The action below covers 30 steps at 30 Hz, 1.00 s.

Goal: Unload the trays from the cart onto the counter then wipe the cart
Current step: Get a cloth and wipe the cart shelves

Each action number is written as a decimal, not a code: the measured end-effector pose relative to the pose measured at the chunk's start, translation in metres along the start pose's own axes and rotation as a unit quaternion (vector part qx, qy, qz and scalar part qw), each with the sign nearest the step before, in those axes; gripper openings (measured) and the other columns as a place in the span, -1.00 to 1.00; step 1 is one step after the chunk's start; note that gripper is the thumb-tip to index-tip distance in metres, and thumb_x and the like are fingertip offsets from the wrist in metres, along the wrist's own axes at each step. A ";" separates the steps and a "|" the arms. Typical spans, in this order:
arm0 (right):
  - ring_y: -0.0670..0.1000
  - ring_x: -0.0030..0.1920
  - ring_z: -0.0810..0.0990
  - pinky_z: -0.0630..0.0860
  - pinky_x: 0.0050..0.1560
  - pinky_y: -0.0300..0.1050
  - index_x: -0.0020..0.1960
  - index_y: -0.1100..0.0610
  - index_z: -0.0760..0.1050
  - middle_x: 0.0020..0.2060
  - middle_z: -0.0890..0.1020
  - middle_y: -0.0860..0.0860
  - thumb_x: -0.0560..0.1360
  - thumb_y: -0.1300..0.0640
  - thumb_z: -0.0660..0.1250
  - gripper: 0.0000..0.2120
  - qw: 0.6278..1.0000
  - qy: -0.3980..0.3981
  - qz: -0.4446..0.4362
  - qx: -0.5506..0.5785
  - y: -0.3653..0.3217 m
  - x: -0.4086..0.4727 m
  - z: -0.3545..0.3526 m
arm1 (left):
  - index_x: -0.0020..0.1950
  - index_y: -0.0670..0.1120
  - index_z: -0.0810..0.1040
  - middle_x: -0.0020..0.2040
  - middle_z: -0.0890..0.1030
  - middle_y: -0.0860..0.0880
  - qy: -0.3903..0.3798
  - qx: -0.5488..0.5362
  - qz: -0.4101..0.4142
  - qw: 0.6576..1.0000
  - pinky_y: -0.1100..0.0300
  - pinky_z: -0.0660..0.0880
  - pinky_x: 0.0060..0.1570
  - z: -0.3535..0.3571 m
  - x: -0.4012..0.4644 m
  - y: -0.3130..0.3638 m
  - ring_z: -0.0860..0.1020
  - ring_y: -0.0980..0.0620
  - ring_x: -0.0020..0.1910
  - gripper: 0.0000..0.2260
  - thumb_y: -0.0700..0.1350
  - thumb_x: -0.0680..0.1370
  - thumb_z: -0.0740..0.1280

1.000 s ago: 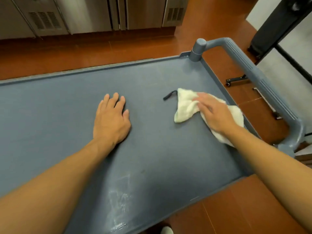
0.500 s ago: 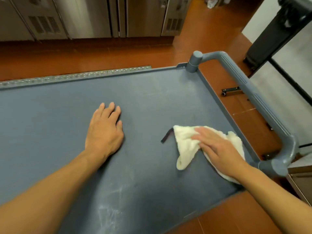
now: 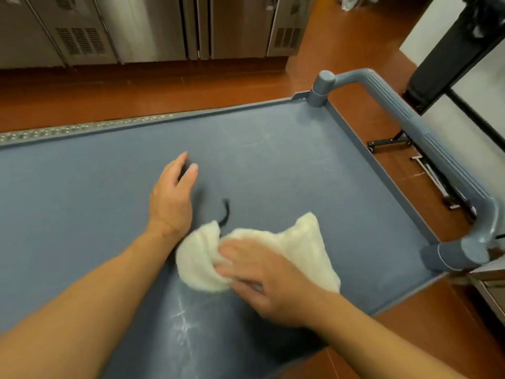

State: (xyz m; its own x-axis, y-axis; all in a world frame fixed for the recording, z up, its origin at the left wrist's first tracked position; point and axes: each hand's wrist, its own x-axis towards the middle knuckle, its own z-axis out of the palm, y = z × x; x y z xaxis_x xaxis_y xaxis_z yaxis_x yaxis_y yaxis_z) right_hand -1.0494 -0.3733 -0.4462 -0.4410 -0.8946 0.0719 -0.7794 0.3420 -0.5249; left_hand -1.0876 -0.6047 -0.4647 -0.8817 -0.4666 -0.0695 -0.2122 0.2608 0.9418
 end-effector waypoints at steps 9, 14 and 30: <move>0.08 0.47 0.45 0.13 0.43 -0.42 0.41 0.06 0.56 0.41 0.52 -0.07 0.68 0.13 0.29 -0.68 0.922 0.197 0.326 -0.065 0.116 -0.077 -0.094 | 0.56 -0.13 0.39 0.47 0.47 0.02 -0.042 0.013 0.037 0.998 0.31 0.27 0.40 -0.012 -0.009 -0.006 0.40 0.21 0.37 -0.30 0.20 0.50 0.24; 0.13 0.41 0.50 0.28 0.39 -0.29 0.37 0.18 0.59 0.36 0.60 0.12 0.64 0.12 0.33 -0.67 0.886 0.249 0.391 0.008 0.111 -0.012 -0.080 | 0.57 -0.18 0.37 0.53 0.44 -0.06 -0.031 -0.019 0.016 0.999 0.47 0.27 0.31 -0.006 -0.004 0.000 0.39 0.21 0.38 -0.35 0.11 0.54 0.26; 0.01 0.47 0.43 0.15 0.56 -0.21 0.27 0.14 0.66 0.38 0.59 0.06 0.65 0.13 0.30 -0.74 0.993 -0.090 -0.032 0.073 -0.032 -0.060 0.005 | 0.63 -0.11 0.27 0.63 0.29 -0.10 -0.140 0.274 0.110 0.945 0.26 -0.08 0.53 -0.030 -0.035 -0.007 0.21 -0.05 0.63 -0.31 0.19 0.56 0.11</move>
State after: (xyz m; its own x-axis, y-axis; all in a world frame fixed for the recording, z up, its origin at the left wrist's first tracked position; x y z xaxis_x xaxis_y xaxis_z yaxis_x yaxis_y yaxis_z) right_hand -0.9955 -0.3326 -0.4378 -0.2949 -0.9548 -0.0373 -0.7243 0.2488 -0.6430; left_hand -1.0421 -0.6157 -0.4587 -0.9907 -0.1275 -0.0482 -0.1287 0.7598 0.6372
